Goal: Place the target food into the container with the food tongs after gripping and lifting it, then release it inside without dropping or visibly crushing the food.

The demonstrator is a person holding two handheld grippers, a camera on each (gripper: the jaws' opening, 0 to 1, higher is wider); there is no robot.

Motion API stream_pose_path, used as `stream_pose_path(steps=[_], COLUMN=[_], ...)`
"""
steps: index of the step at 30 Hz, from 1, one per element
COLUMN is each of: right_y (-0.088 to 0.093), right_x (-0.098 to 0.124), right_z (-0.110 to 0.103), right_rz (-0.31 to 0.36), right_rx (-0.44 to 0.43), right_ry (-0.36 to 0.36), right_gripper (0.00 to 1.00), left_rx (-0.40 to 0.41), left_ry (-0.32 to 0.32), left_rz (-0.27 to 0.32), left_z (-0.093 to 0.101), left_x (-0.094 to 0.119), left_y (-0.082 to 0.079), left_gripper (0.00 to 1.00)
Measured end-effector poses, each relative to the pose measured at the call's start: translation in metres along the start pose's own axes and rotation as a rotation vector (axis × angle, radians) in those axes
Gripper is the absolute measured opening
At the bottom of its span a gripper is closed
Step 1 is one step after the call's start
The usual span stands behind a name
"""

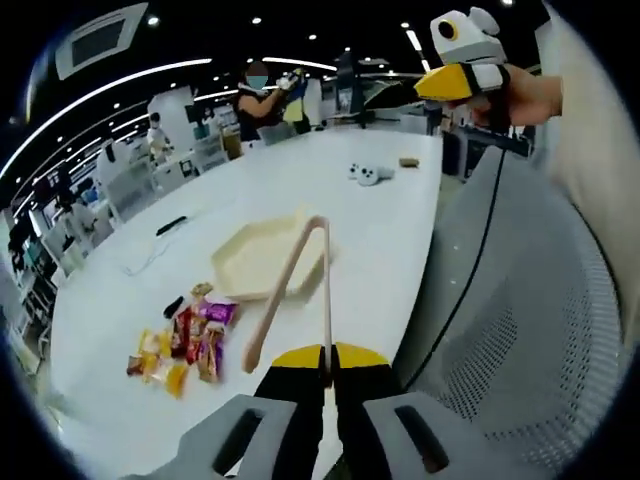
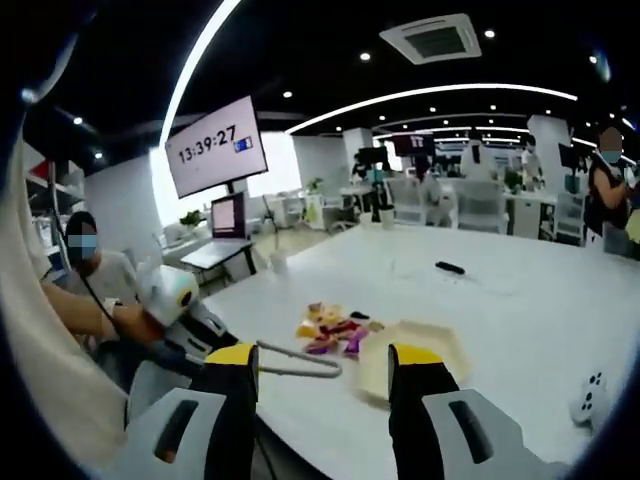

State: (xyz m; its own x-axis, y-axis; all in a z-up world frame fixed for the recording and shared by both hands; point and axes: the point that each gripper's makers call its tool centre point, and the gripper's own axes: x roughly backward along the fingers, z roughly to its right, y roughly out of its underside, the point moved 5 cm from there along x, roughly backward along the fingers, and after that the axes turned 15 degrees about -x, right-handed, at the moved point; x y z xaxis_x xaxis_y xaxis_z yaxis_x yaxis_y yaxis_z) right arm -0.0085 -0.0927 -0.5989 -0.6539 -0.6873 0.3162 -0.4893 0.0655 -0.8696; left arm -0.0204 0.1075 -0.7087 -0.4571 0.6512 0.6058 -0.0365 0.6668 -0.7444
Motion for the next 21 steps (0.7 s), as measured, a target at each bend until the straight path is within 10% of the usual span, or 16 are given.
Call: stream_pose_path(steps=[21], right_y=[-0.04], right_x=[-0.013], right_z=[-0.014], right_rz=[0.013], right_rx=[0.108], right_ry=[-0.199], right_gripper=[0.53], left_rx=[0.014], left_ry=[-0.052], left_rz=[0.03], left_z=[0.009], left_x=[0.033], left_y=[-0.036], left_gripper=[0.0])
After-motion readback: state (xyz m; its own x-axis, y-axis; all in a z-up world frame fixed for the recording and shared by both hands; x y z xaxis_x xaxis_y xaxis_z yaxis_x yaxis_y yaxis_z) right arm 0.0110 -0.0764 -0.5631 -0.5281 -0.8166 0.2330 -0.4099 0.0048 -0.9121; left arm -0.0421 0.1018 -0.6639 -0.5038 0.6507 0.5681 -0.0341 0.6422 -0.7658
